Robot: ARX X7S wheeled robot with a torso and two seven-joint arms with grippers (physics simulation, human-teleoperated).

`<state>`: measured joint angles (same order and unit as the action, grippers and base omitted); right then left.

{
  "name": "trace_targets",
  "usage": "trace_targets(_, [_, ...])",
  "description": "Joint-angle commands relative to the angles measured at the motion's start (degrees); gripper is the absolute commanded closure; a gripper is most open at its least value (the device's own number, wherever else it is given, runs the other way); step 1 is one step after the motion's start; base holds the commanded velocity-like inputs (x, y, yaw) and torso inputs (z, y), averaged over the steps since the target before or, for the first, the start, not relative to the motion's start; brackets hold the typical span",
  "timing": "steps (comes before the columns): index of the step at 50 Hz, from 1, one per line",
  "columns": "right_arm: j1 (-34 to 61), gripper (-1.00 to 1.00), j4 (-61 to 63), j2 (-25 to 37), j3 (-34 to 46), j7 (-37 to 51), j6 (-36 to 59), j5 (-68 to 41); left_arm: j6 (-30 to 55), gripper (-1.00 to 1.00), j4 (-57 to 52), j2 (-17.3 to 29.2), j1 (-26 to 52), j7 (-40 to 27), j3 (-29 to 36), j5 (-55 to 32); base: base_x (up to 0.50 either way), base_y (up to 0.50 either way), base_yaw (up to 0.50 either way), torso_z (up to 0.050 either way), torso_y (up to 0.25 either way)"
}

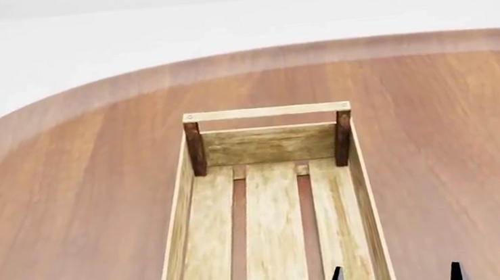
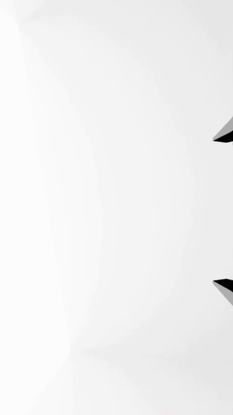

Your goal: Pick up the cream cheese and put it in the tray.

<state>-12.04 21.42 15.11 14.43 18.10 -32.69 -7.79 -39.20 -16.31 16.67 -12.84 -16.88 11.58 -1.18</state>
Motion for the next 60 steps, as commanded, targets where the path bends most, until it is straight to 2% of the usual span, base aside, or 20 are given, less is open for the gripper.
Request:
trace_targets(1, [-0.05, -1.00, -0.04, 0.20, 0.11, 0.34, -0.31, 0.10, -0.15, -1.00, 0.05, 0.20, 0.00, -0.27, 0.19, -0.01, 0.21, 0.00, 0.00, 0.000, 0.000])
trace_targets(32, [-0.43, -1.00, 1.27, -0.27, -3.29, 4.38, -0.70, 4.04, 0.35, -1.00, -0.06, 0.86, 0.29, -1.01, 0.37, -0.08, 0.01, 0.00, 0.00, 0.000, 0.000])
trace_targets(37, [-0.55, -1.00, 2.28, -2.40, -7.47, 8.84, 2.44, 9.18, 0.17, -1.00, -0.67, 1.23, -0.19, -1.36, -0.11, -0.33, 0.00, 0.00, 0.00, 0.000, 0.000])
trace_targets(46, [-1.32, -1.00, 4.12, -3.28, -10.90, 12.19, 5.26, 11.02, -1.08, -1.00, 0.17, 1.69, -0.49, -1.70, -0.48, -1.25, 0.00, 0.00, 0.00, 0.000, 0.000])
trace_targets(60, [-0.11, -1.00, 5.18, -6.54, -16.91, 19.42, 13.95, 8.45, -2.35, -1.00, 1.37, 2.03, -0.65, -1.95, -0.46, -1.96, 0.00, 0.00, 0.00, 0.000, 0.000])
